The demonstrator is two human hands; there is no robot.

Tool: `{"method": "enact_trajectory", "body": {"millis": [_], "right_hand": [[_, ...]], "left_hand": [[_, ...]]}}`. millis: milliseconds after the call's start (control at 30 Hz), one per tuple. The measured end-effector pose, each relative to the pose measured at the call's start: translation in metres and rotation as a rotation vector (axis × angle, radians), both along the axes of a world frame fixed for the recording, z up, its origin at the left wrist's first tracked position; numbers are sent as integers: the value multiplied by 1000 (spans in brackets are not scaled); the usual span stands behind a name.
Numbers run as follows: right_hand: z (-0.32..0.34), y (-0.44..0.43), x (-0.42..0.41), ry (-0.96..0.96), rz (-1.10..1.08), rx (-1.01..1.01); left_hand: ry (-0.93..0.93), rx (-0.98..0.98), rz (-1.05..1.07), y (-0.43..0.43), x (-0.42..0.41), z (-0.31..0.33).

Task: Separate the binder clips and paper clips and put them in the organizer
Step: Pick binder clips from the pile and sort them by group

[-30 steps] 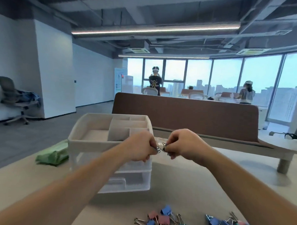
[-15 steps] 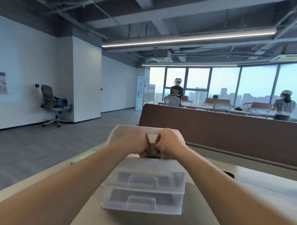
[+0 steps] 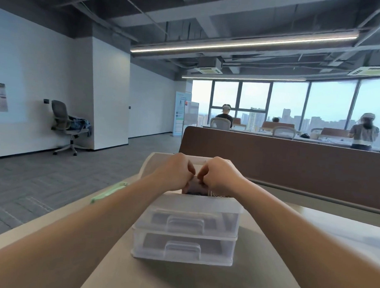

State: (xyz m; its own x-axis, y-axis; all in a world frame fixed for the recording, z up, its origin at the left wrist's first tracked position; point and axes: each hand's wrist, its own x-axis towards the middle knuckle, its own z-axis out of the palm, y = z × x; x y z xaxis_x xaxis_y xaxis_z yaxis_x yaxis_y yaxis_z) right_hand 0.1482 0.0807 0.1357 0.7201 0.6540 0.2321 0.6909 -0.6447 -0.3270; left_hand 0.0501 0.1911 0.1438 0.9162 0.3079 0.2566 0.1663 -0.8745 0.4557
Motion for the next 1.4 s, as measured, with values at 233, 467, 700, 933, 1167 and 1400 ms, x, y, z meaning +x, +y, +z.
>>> {"method": "enact_trajectory", "body": {"millis": [233,467,700,933,1167,1400], "right_hand": [[-5,-20,0,97,47,100],[-8,-16,-3,192,68,206],[-1,-37,-17,166,40,382],[-23,-118,-25,103,-62,335],[-68,-242,-3,106,-280,177],[-108,-330,22,135,-469,114]], "left_hand": [[-82,-34,-37,-13,0,-5],[-54,-58,7,-4,0,-7],[-85,-66,-40,-15,-8,-8],[-114,-102,-226,-80,14,-32],[10,-139,-453,-183,56,-73],[143,-109,-604,-261,98,-111]]}}
